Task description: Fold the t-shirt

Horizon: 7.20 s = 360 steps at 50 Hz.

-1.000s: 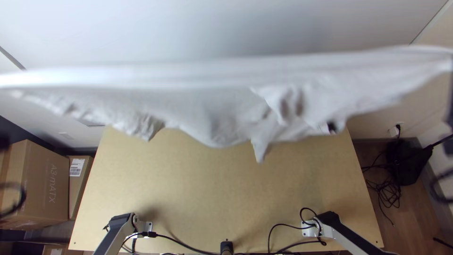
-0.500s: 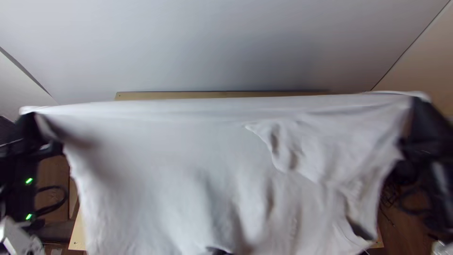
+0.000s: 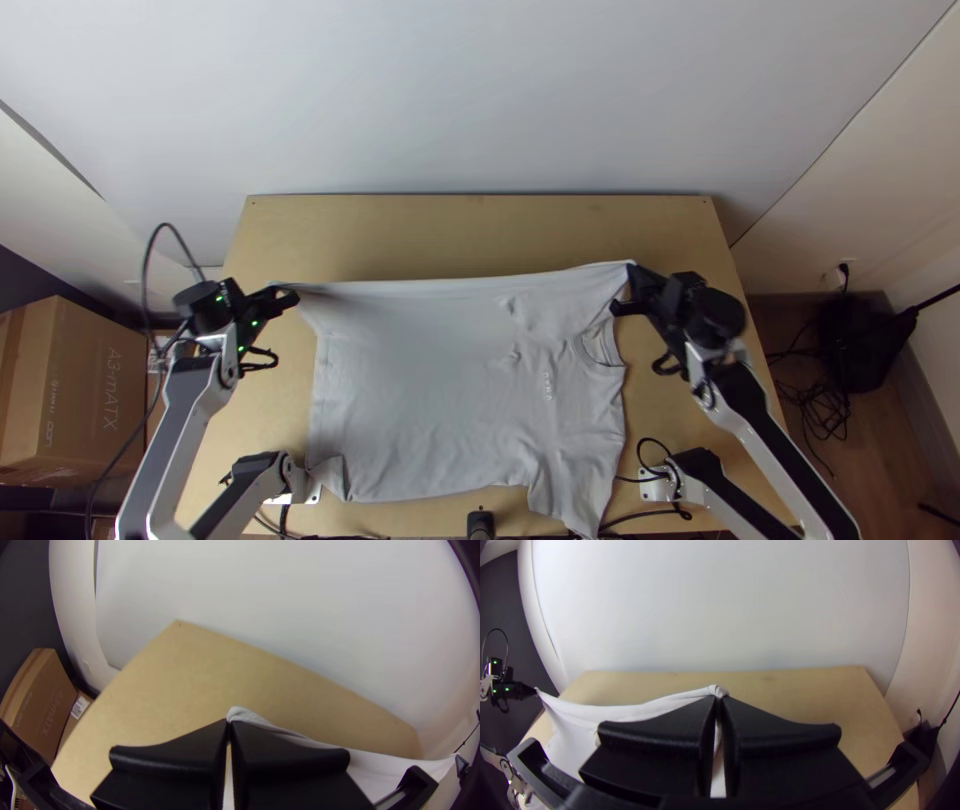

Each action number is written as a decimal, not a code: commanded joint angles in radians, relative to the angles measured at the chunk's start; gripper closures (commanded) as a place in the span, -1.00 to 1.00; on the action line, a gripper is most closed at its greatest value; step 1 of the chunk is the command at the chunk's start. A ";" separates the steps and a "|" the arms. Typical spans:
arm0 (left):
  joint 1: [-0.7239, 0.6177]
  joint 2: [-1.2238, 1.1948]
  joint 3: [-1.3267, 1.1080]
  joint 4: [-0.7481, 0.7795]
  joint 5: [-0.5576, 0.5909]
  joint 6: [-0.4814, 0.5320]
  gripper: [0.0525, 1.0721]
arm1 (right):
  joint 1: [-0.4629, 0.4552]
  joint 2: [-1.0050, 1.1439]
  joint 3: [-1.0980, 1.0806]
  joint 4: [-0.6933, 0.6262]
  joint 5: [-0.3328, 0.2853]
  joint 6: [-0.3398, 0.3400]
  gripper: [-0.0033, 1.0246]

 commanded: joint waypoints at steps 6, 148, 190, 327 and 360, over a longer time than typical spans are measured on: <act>-0.013 0.278 0.032 0.191 -0.011 -0.009 0.95 | -0.055 0.328 0.032 0.219 0.014 0.064 0.95; -0.049 0.755 0.596 -0.125 0.163 -0.038 0.95 | -0.169 0.925 0.656 -0.265 -0.047 0.227 0.95; -0.072 0.635 0.328 -0.050 0.152 -0.073 0.95 | -0.153 0.807 0.385 -0.239 -0.050 0.235 0.95; -0.365 0.150 0.311 -1.013 -0.040 0.468 -0.90 | 0.459 0.437 0.052 -0.969 -0.350 0.428 0.95; -0.546 0.428 0.331 -0.972 -0.198 0.178 -0.65 | 0.434 0.423 0.075 -0.969 -0.347 0.434 0.95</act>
